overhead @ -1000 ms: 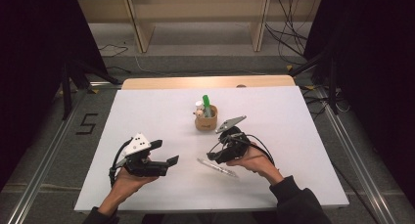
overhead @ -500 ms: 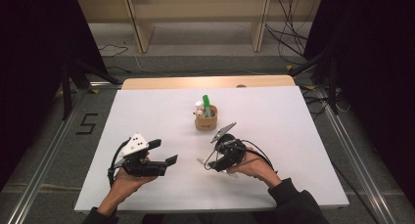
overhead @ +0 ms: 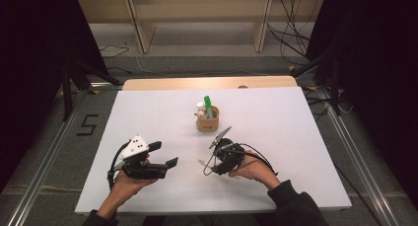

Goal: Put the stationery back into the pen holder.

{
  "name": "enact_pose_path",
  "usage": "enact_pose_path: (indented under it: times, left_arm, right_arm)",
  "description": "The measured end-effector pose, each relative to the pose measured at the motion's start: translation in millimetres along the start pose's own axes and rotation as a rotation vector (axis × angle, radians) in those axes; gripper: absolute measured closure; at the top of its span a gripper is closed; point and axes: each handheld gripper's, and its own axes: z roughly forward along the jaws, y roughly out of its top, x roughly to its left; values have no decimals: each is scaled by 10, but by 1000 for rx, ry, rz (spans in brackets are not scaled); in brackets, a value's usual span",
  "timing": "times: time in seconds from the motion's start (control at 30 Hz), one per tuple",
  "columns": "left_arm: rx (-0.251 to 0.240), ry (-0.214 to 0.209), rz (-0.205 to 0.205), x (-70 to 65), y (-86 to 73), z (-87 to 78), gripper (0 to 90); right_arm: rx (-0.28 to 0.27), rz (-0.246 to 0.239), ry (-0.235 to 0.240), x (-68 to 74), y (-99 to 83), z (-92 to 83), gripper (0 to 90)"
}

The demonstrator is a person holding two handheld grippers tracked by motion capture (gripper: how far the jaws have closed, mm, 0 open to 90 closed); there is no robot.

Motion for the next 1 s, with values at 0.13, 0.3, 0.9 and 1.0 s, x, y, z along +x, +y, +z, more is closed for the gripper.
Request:
enact_pose_path:
  times: [0.13, 0.3, 0.9, 1.0]
  left_arm:
    - [1, -2, 0, -3, -2, 3, 156]
    - [6, -4, 5, -7, -3, 7, 156]
    - [13, -6, 5, -9, -9, 17, 156]
    - [13, -6, 5, -10, -10, 19, 156]
  right_arm:
    - [14, -9, 0, 12, 7, 23, 543]
    - [29, -8, -2, 15, 18, 55, 587]
    - [64, -26, -8, 50, 46, 135, 713]
    - [76, -24, -15, 70, 53, 148, 740]
